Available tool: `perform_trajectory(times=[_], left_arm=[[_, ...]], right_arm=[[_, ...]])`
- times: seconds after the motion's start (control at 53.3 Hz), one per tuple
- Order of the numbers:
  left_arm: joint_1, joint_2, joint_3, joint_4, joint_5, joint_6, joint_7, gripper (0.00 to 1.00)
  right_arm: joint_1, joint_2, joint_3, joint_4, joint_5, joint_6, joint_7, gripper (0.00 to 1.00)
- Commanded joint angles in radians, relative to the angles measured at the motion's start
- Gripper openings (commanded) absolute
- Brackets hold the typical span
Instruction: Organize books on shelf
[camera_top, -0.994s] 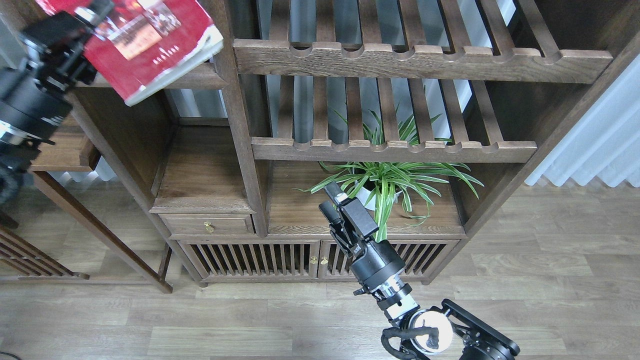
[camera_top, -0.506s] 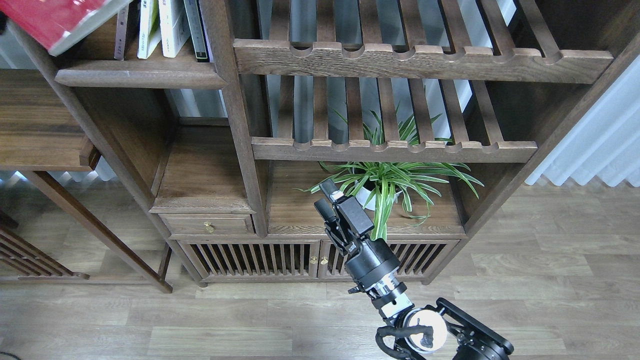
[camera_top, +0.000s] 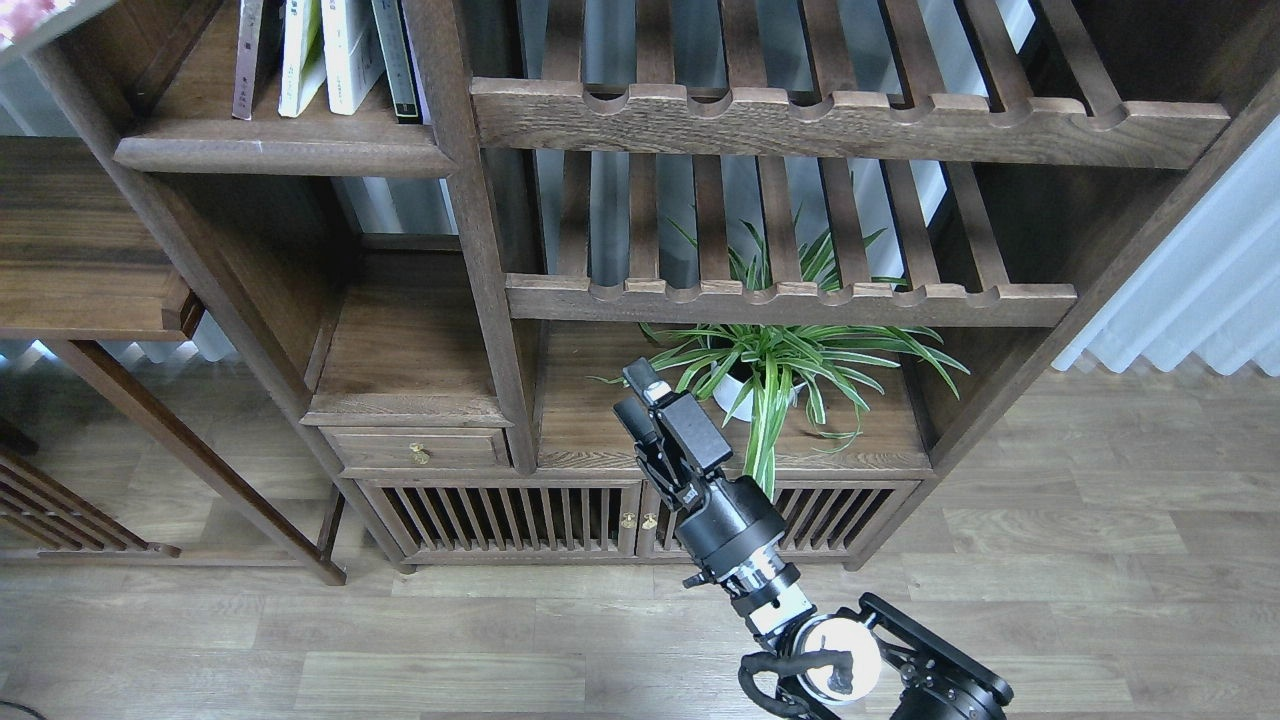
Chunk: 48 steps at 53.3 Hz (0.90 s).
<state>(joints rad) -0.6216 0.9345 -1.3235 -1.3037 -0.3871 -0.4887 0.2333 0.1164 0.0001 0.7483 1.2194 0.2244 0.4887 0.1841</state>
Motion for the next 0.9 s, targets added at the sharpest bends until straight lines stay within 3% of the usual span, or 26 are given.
perform_trajectory(times=[0.0, 0.281, 0.882], left_arm=[[-0.072, 0.001, 0.007, 0.003, 0.085, 0.000, 0.000, 0.04], [-0.116, 0.010, 0.003, 0.060, 0.249, 0.000, 0.047, 0.04], [-0.165, -0.011, 0.018, 0.170, 0.502, 0.000, 0.034, 0.04]], right_arm=[[0.000, 0.000, -0.027, 0.002, 0.000, 0.000, 0.000, 0.90], [0.009, 0.000, -0.063, 0.002, 0.001, 0.000, 0.000, 0.90], [0.014, 0.000, -0.101, 0.002, 0.000, 0.000, 0.000, 0.90]])
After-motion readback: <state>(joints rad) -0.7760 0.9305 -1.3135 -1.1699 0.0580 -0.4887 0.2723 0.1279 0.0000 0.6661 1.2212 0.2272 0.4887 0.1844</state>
